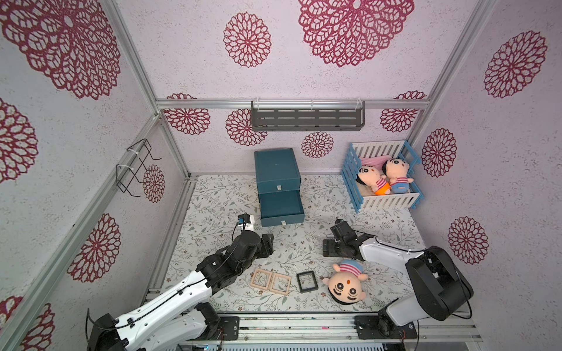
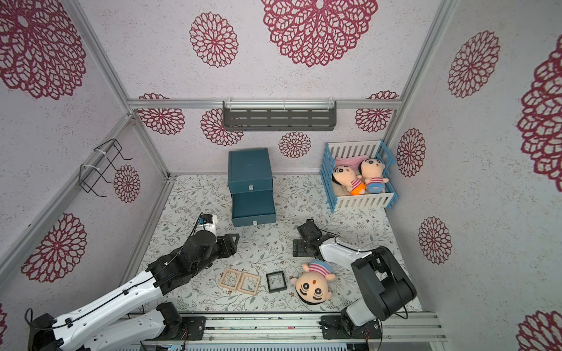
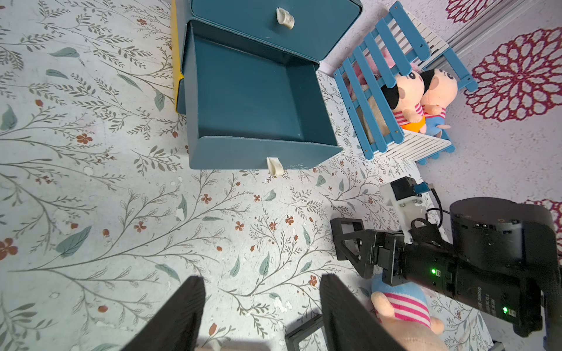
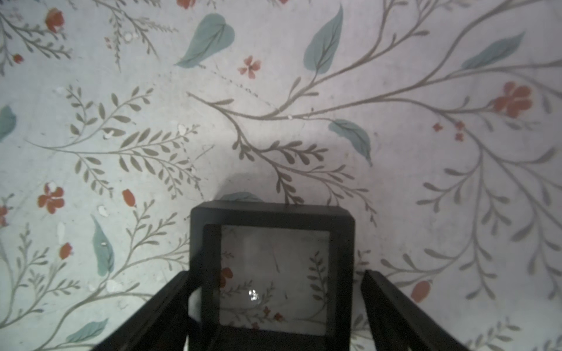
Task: Place the brooch boxes into the drawer by color
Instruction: Pick up the brooch box from the center of the board.
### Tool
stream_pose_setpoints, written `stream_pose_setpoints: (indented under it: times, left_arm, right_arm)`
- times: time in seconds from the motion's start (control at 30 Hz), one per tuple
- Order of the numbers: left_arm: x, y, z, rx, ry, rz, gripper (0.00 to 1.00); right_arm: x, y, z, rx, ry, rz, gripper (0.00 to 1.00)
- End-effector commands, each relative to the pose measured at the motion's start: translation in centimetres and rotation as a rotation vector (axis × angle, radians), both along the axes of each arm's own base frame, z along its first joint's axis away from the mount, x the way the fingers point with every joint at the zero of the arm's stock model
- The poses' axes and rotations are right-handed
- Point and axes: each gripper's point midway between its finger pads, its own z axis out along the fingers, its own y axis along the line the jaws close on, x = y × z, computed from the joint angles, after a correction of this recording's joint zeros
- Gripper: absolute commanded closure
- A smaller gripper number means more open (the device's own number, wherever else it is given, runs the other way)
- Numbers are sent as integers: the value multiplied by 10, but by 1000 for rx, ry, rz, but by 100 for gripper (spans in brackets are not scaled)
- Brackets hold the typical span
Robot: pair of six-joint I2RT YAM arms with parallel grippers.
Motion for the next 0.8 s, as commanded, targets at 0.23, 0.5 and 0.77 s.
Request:
stream_pose_setpoints:
  times: [0.23,0.5,0.77]
  left_arm:
    - [-1,-7,7,-19,-6,-23,33]
    - [-9,-26,8,-42,-4,-151,36]
    - [-24,-51,12,-123,-1,-307,35]
  right_arm:
    - [11,5,3,-19,-31,6,31]
    - [20,6,21,-10,-80,-4,51]
    - [31,3,47,17,-125,-34,57]
